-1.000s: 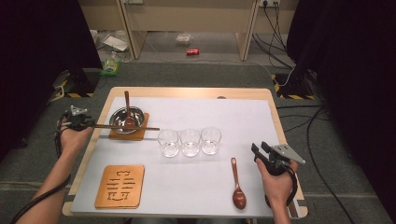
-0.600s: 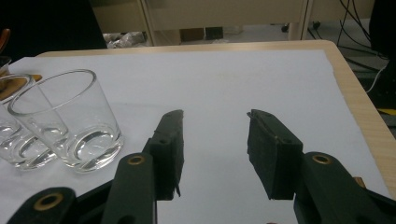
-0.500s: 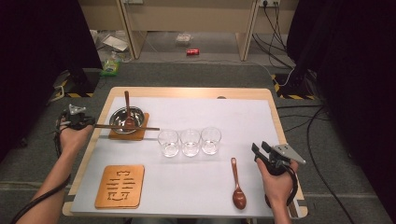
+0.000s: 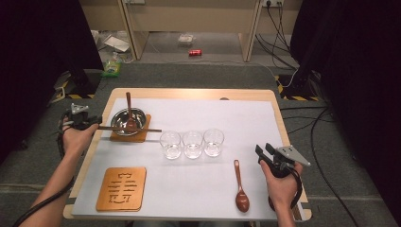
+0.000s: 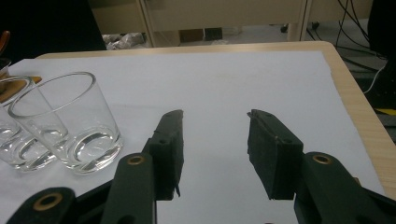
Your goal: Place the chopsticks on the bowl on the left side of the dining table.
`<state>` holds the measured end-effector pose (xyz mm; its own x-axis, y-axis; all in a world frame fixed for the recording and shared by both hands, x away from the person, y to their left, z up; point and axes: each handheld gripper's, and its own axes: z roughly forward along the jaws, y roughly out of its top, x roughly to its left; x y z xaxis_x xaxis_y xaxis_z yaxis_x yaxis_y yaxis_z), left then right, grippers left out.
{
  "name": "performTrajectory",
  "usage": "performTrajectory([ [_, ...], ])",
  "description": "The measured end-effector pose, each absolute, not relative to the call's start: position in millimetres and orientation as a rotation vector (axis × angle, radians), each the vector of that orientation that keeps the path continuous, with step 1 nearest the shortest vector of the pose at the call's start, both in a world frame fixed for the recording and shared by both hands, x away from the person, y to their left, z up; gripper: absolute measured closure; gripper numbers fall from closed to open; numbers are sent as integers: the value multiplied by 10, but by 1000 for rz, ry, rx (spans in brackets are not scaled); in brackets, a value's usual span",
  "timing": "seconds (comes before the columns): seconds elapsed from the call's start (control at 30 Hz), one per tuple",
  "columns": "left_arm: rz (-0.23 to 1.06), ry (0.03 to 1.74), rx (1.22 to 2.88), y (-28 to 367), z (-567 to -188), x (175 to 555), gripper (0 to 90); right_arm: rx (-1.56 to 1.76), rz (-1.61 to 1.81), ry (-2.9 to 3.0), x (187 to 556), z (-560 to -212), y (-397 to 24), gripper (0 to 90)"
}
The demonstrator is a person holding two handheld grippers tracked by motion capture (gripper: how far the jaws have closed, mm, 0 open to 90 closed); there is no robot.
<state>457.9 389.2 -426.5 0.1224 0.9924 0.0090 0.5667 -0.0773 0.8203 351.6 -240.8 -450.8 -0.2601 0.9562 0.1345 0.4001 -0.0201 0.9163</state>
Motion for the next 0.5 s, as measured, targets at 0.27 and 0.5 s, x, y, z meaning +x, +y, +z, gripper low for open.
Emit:
performTrajectory([
  [0.27, 747, 1489, 1730, 3704, -4232, 4550, 642, 1428, 1261, 1695, 3520, -4510, -2418, 557],
  [0.5, 709, 1450, 1730, 3528, -4177, 4523, 590, 1431, 1261, 1694, 3522, -4511, -2423, 554],
])
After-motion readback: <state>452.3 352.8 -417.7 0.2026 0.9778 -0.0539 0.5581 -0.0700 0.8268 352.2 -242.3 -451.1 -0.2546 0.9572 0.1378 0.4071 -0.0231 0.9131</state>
